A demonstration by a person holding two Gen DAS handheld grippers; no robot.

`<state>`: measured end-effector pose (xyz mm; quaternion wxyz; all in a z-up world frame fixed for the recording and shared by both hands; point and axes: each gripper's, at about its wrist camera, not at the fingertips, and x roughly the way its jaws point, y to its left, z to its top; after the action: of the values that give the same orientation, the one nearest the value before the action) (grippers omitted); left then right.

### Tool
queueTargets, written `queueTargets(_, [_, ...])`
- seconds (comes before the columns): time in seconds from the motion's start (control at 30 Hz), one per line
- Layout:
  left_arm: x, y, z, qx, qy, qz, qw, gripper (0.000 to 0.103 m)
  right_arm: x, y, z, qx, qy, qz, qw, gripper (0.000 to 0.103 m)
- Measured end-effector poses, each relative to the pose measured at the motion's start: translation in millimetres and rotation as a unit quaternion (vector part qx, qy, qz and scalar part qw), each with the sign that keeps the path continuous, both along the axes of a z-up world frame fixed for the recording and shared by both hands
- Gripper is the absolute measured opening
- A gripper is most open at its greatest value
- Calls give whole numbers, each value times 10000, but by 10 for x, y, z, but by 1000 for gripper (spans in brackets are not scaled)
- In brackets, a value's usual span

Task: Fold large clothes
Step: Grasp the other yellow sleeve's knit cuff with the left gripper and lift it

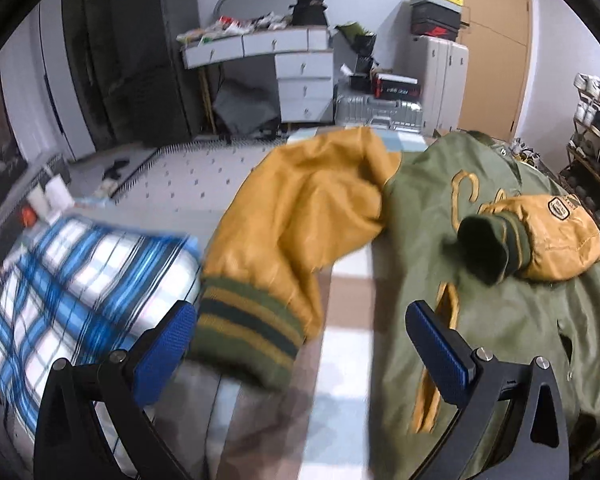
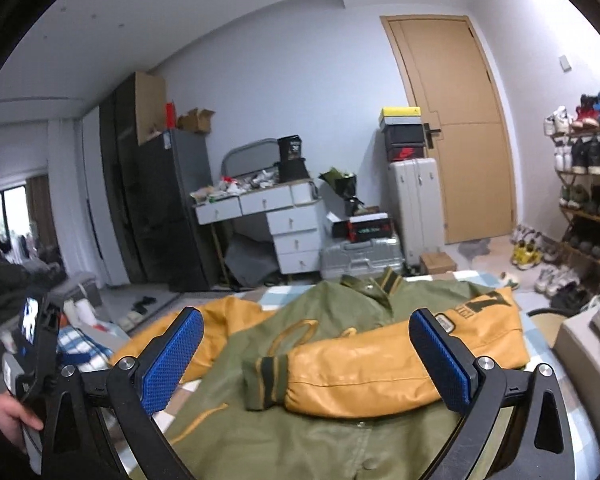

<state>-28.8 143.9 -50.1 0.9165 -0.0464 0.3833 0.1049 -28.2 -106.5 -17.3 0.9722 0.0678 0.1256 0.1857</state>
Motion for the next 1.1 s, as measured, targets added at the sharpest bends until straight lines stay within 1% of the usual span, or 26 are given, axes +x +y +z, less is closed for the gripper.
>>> queueTargets(0.1, [-33, 87, -100, -310, 144, -97, 9994, 102, -14, 21, 2, 89, 79, 315, 9994, 103])
queueTargets(0.17, [23, 126, -147, -545, 277, -122, 9981, 102, -8, 51, -16, 105, 118, 307, 9994, 103])
queueTargets(0.23, [104, 177, -203, -882, 452, -106, 9950, 102, 19, 93, -36, 78, 242, 198, 9995, 103])
queueTargets(0.3, [152, 230, -251, -1152, 425, 24, 9924, 102, 23, 112, -72, 186, 301, 353, 9987, 103])
queueTargets(0.33, [164, 247, -266, -1214, 423, 51, 9917, 102, 18, 111, -84, 267, 292, 453, 9982, 103])
queueTargets(0.4, [225, 237, -307, -1181, 468, 123, 9918, 102, 32, 145, -97, 176, 382, 395, 9983, 103])
queueTargets(0.47, [235, 212, -326, -1006, 448, 127, 9938, 101, 67, 175, -120, 96, 525, 495, 9973, 103])
queueTargets(0.53, [266, 175, -338, -791, 441, 123, 9958, 96, 124, 208, -153, 45, 799, 477, 9956, 103])
queueTargets(0.63, [294, 208, -347, -628, 437, 190, 9969, 77, 215, 265, -224, -51, 1216, 516, 9912, 103])
queueTargets(0.67, [291, 238, -351, -623, 433, 221, 9969, 58, 248, 292, -259, -198, 1378, 315, 9898, 103])
queueTargets(0.7, [302, 269, -362, -658, 454, 227, 9965, 33, 270, 325, -292, -414, 1489, 57, 9880, 103])
queueTargets(0.73, [312, 310, -383, -714, 505, 274, 9958, 23, 267, 342, -315, -506, 1506, 12, 9873, 103])
queueTargets(0.77, [318, 372, -404, -848, 543, 319, 9944, 16, 274, 365, -334, -623, 1502, 55, 9867, 103])
queueTargets(0.83, [270, 498, -411, -1279, 458, 344, 9901, 13, 258, 404, -347, -886, 1359, 31, 9868, 103])
queueTargets(0.87, [245, 527, -398, -1401, 422, 344, 9886, 9, 241, 414, -350, -943, 1268, 73, 9874, 103])
queueTargets(0.93, [201, 567, -371, -1659, 355, 246, 9852, 7, 221, 425, -358, -1018, 1144, 117, 9881, 103])
queueTargets(0.97, [186, 573, -362, -1692, 366, 208, 9847, 7, 223, 428, -371, -1030, 1142, 157, 9880, 103])
queueTargets(1.03, [180, 585, -352, -1813, 372, 135, 9826, 7, 270, 437, -402, -1007, 1331, 265, 9856, 103])
queueTargets(1.1, [198, 599, -348, -1932, 372, 94, 9804, 7, 393, 479, -460, -945, 1986, 849, 9718, 103])
